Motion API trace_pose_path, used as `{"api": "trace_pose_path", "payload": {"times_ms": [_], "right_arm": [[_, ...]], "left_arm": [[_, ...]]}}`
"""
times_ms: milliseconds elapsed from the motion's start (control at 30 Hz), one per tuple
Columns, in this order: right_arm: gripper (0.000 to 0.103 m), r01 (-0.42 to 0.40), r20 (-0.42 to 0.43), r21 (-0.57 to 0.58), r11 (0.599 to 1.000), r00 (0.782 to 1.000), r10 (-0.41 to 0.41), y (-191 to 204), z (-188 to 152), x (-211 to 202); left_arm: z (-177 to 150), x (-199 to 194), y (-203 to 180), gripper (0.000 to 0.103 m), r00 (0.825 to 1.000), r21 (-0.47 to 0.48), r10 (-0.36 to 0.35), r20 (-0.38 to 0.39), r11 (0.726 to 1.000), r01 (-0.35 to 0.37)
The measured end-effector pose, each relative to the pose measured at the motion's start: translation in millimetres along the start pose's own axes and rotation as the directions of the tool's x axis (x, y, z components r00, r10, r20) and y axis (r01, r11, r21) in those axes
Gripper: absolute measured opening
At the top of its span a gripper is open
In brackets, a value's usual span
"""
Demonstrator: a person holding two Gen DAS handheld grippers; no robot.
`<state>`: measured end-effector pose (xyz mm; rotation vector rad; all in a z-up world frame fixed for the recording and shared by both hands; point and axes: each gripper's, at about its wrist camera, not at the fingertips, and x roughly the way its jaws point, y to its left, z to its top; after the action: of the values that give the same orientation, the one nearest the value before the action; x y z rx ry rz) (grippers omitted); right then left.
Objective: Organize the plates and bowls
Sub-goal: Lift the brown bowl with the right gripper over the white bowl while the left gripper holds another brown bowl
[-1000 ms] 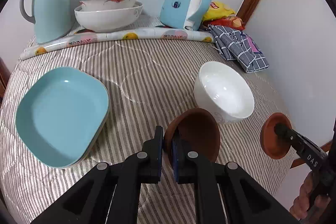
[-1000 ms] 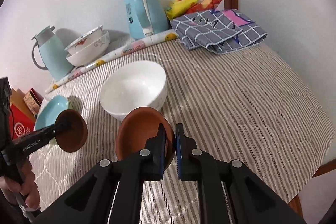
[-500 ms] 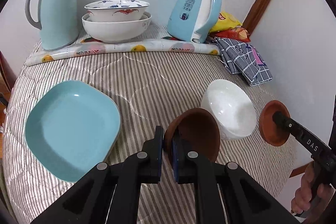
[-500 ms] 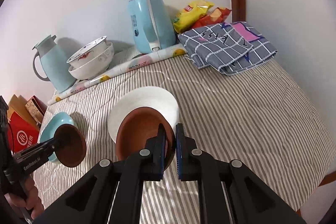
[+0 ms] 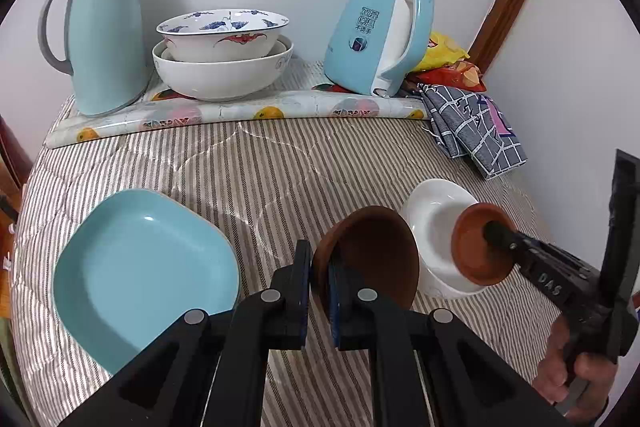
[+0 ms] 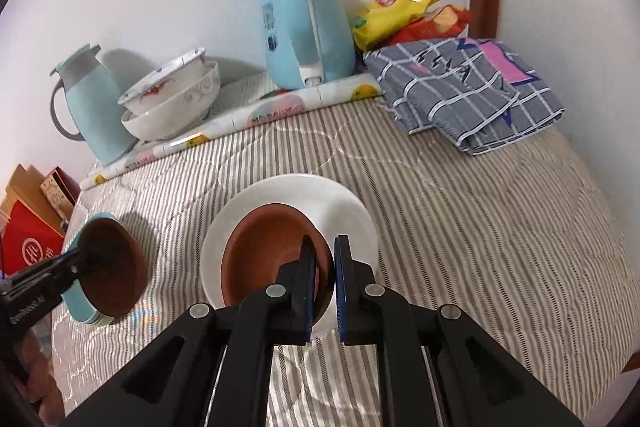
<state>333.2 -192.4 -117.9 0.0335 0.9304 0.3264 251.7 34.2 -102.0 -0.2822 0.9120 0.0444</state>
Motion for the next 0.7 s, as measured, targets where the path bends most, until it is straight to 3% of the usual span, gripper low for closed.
{"api": "trace_pose_path", "payload": {"times_ms": [700], "right_arm": [[0.009,0.017,-0.080,-0.015,1.000,0.997,-0.019,8.3,4.8,38.6]], "left_arm": [[12.9,24.7,8.8,0.008,1.000,-0.012,-0.009,-0.029,1.000,0.008]]}}
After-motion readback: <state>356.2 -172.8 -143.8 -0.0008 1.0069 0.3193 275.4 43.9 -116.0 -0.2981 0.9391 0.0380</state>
